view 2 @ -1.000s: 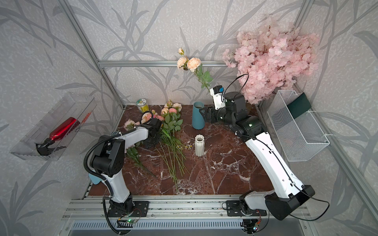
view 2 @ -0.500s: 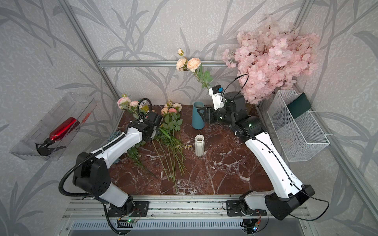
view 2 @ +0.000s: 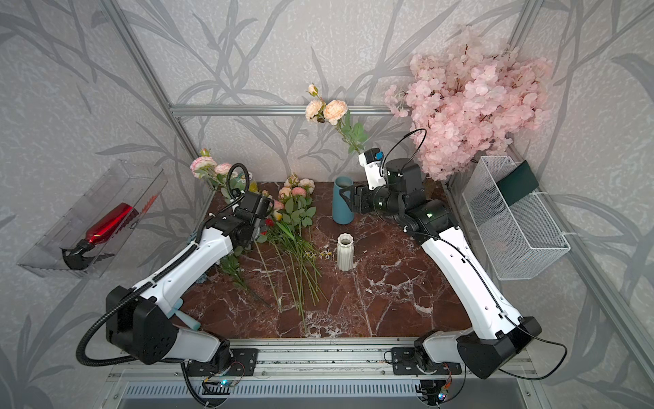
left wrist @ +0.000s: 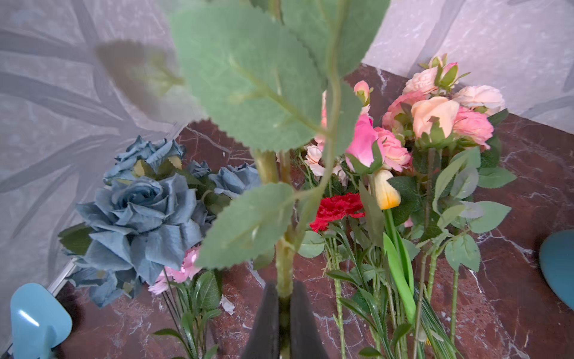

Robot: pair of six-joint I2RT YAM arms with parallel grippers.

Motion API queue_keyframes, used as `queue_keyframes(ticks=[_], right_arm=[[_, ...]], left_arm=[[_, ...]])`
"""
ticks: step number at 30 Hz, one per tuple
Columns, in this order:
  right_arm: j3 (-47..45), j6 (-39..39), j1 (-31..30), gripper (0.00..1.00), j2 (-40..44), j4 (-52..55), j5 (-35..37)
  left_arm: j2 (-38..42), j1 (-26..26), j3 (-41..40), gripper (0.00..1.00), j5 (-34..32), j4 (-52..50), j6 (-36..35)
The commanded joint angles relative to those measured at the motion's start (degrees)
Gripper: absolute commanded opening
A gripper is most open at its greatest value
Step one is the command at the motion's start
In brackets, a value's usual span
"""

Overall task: Place the pink flowers into the vase
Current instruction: Pick up the flower at the center of the board.

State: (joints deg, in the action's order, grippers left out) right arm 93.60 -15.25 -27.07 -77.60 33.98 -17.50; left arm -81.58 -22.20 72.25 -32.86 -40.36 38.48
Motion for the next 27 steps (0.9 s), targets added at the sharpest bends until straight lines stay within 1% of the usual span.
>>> queue_keyframes(ticks=[1, 8, 14, 18, 21, 23, 27], right_arm=[[-0.66, -0.61, -0.48, 0.61, -0.83, -2.13, -1.79], [-0.45, 0.02, -3.12, 0.61, -2.77, -1.91, -1.85], [-1.21, -0.24, -4.18, 0.61, -3.24, -2.49, -1.9], [-1.84, -0.29, -4.55, 0.6, -3.68, -2.95, -2.21], [-1.92, -0.14, -5.27, 0.6, -3.95, -3.15, -2.59], [-1.99, -0.16, -5.73, 0.6, -4.04, -3.49, -3.43], [-1.82, -0.05, -6.41, 0.59, -4.39, -4.04, -5.3]], left_arm=[[2.66, -0.22, 1.09, 0.0, -0.53, -1.62, -2.38], [5.75, 0.07, 4.83, 0.0, 5.6, -2.47, -8.53], [9.52, 0.68, 5.1, 0.0, 15.38, 1.36, -12.89], [10.95, 1.22, 5.75, 0.0, 19.46, 1.54, -14.59], [11.91, 2.03, 6.69, 0.0, 24.93, 1.19, -16.08], [12.58, 2.87, 6.87, 0.0, 29.91, 1.44, -17.49], [14.65, 4.71, 4.92, 0.0, 39.6, 4.27, -21.4]])
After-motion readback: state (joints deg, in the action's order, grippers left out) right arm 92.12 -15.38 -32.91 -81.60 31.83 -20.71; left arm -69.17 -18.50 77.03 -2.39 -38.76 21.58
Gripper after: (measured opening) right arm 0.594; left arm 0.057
